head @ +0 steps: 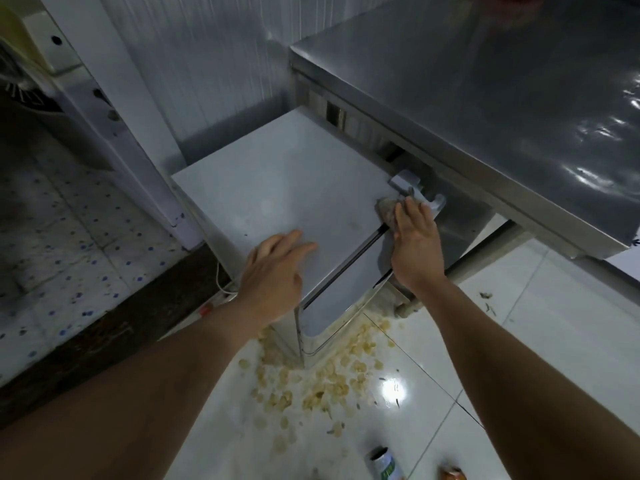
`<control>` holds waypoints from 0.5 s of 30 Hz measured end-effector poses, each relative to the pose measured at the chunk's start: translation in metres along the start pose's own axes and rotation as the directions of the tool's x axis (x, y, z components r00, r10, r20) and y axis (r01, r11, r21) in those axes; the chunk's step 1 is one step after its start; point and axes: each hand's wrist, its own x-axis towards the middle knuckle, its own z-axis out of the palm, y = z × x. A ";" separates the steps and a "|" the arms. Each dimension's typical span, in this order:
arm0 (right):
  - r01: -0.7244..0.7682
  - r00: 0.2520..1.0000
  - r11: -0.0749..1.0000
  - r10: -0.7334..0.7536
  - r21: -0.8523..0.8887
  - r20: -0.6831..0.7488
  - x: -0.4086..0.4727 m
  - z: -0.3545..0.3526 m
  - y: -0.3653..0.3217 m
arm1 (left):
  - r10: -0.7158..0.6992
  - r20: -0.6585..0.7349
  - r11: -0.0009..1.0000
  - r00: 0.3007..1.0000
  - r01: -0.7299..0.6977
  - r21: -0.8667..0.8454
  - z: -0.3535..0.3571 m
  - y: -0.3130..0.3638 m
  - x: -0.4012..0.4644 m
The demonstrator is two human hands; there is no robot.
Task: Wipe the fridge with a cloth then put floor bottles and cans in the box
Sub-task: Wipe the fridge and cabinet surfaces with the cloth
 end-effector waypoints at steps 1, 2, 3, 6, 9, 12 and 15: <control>0.001 1.000 1.000 0.000 0.019 -0.016 -0.009 0.001 -0.008 | -0.003 0.003 1.000 1.000 0.003 -0.006 -0.001 0.001 0.000; 0.013 1.000 0.999 -0.012 0.043 -0.026 -0.019 0.002 -0.017 | -0.008 0.006 1.000 1.000 0.008 -0.011 -0.003 0.002 -0.001; 0.027 0.999 0.997 -0.025 0.076 -0.029 -0.032 0.003 -0.027 | -0.014 0.013 1.000 1.000 0.014 -0.014 -0.005 0.004 -0.001; 0.073 0.997 0.987 -0.068 0.141 -0.037 -0.073 0.006 -0.062 | -0.019 0.055 1.000 0.998 0.020 -0.017 -0.011 0.011 -0.002; 0.115 0.993 0.972 -0.112 0.204 -0.026 -0.103 0.008 -0.090 | -0.004 0.125 0.999 0.992 0.009 -0.034 -0.021 0.014 -0.005; 0.113 0.992 0.951 -0.124 0.287 0.021 -0.109 0.004 -0.100 | 0.039 0.210 0.997 0.977 -0.023 -0.080 -0.033 0.010 -0.007; 0.039 0.995 0.925 -0.073 0.378 0.074 -0.098 -0.008 -0.101 | 0.085 0.215 0.992 0.973 -0.063 -0.110 -0.046 0.005 -0.007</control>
